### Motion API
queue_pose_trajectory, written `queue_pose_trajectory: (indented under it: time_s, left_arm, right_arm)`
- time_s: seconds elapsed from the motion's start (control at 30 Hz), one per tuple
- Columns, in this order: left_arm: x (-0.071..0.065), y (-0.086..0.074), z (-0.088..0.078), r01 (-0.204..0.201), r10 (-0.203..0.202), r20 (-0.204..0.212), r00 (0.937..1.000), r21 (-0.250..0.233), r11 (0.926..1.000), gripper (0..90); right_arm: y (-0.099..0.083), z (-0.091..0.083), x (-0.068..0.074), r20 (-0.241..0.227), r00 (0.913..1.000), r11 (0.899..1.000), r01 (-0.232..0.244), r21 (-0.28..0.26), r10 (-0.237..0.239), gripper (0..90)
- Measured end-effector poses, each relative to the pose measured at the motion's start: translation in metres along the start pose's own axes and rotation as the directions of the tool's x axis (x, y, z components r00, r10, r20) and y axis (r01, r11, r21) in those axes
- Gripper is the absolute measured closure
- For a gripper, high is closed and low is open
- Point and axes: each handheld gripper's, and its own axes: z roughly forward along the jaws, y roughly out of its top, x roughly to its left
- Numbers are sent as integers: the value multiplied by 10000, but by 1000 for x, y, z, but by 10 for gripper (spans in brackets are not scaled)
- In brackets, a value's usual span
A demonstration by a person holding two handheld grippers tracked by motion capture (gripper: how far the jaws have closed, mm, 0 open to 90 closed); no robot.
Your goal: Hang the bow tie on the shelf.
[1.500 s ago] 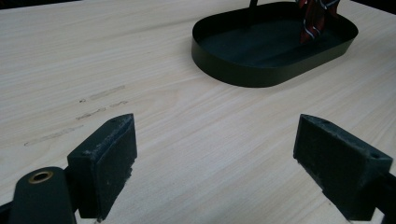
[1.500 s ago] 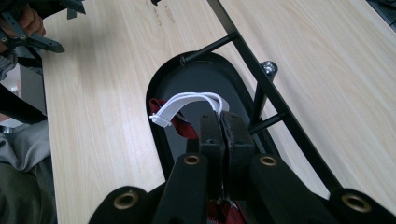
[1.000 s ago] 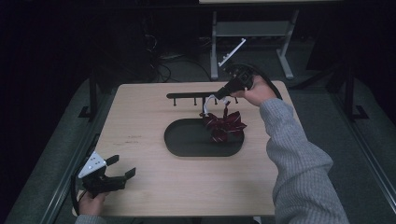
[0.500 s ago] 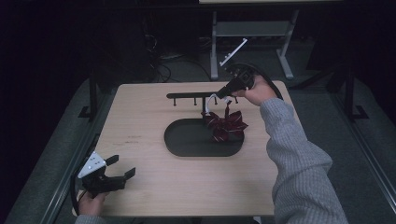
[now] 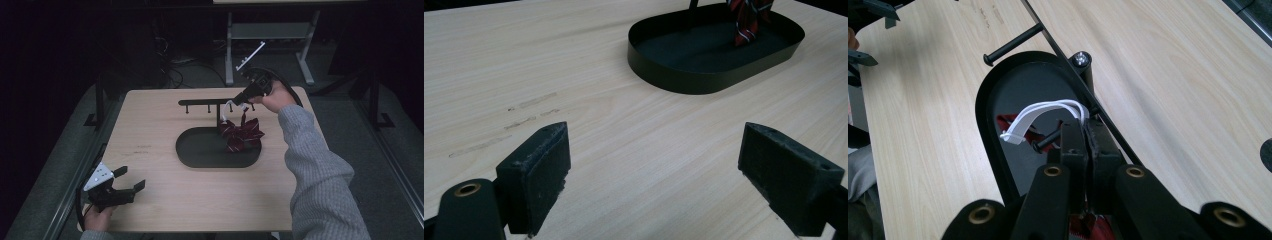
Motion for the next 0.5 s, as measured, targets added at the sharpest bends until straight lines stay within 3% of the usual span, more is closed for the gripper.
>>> queue_pose_trajectory:
  time_s: [0.37,0.5]
  left_arm:
    - [0,0,0,-19,19,6,10000,13,10000,130]
    - [0,0,0,-46,46,1,10000,30,10000,130]
  right_arm:
    - [-2,1,0,1,10000,10000,-14,-51,14,853]
    - [-4,3,-1,101,9999,9999,-20,152,18,843]
